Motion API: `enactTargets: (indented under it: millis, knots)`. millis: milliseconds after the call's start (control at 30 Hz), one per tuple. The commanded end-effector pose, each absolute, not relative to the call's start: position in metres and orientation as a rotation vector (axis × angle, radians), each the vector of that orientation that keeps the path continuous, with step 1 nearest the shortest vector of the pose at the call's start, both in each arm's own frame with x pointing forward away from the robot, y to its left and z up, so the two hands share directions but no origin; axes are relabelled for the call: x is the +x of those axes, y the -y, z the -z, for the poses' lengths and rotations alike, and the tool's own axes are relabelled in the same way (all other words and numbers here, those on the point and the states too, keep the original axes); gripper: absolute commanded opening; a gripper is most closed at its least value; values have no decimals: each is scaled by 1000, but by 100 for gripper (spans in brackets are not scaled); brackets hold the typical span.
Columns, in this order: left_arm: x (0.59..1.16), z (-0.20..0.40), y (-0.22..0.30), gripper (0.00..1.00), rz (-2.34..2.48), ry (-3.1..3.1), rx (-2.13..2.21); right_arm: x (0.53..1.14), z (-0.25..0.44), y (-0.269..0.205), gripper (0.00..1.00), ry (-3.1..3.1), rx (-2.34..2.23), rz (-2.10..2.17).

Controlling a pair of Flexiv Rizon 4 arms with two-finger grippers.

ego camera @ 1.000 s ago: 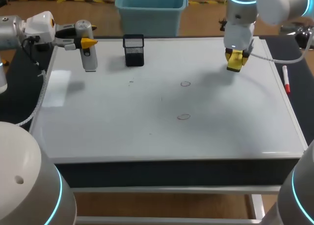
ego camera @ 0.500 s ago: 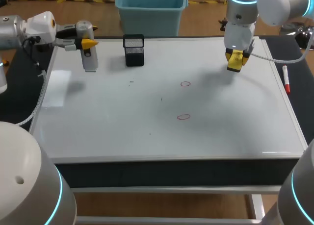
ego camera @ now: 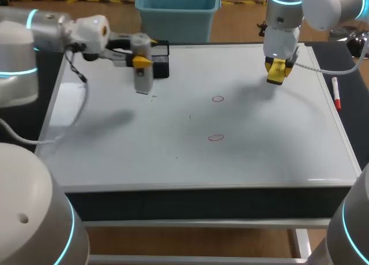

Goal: Pick up the inspection probe, press it on each red-marked spot on the whiteboard one by one, put down the probe, pick up the eraser, and wipe off all the red marks.

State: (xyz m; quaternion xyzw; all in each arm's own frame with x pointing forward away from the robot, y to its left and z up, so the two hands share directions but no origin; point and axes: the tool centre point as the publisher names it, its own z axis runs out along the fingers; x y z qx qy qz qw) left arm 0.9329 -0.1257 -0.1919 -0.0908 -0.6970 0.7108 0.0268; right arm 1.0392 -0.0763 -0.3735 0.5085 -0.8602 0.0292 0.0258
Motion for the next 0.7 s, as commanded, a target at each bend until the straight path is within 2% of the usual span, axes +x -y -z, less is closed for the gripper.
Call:
enactTargets:
  millis: [33,700]
  knots:
    - [937,201,165,0,-2220,2078,-324,1040,373,77,0,2656,1574,-92]
    - [939,224,257,0,-2208,1957,-327,1040,373,77,0,2656,1574,-92]
